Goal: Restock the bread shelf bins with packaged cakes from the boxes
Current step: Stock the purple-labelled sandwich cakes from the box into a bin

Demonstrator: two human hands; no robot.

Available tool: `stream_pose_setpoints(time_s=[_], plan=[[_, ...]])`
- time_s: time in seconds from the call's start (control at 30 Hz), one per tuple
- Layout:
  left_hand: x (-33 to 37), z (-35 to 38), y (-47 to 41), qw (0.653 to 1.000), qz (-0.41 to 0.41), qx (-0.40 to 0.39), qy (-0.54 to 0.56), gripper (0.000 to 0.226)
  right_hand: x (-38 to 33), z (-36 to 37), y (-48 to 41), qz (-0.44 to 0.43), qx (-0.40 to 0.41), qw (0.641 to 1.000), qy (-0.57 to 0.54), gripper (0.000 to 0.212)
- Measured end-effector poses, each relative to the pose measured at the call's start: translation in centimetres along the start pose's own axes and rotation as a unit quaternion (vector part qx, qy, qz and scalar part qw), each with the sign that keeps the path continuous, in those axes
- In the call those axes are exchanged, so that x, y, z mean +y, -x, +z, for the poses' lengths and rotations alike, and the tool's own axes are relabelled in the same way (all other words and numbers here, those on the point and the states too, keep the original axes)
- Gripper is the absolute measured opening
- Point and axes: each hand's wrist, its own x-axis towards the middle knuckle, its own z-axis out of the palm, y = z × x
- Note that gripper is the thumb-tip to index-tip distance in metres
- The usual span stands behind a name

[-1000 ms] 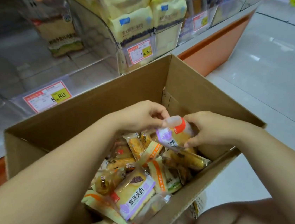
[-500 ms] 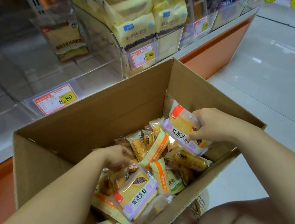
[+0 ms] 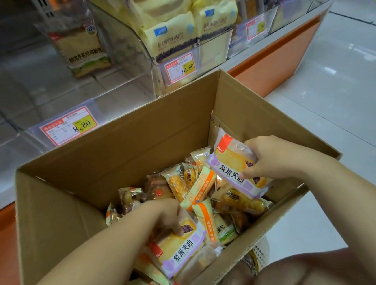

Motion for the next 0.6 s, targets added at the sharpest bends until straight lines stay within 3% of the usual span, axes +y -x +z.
stream_pose_setpoints(time_s=[0.17,0.33,0.5,0.6], plan=[[0.6,-2.8,2.0,0.997,0.028,0.029,0.059,0.019,-0.5,-0.3,0.1,-0.021,0.031,0.999,0.009,0.028],[-0.5,-6.4,6.8,0.978,0.065,0.110,0.166,0.024,-2.3,-0.3,0.7,-0.070,0.116,0.991,-0.020,0.035],[-3.0,-7.2,13.1,0.925,0.129,0.181,0.308,0.015,-5.4,0.5,2.4,-0.144,0.202,0.968,-0.040,0.033],[-5.3,-6.6,16.5,0.880,0.166,0.268,0.355,0.011,-8.0,0.7,3.8,-0.187,0.236,0.951,-0.073,0.031]])
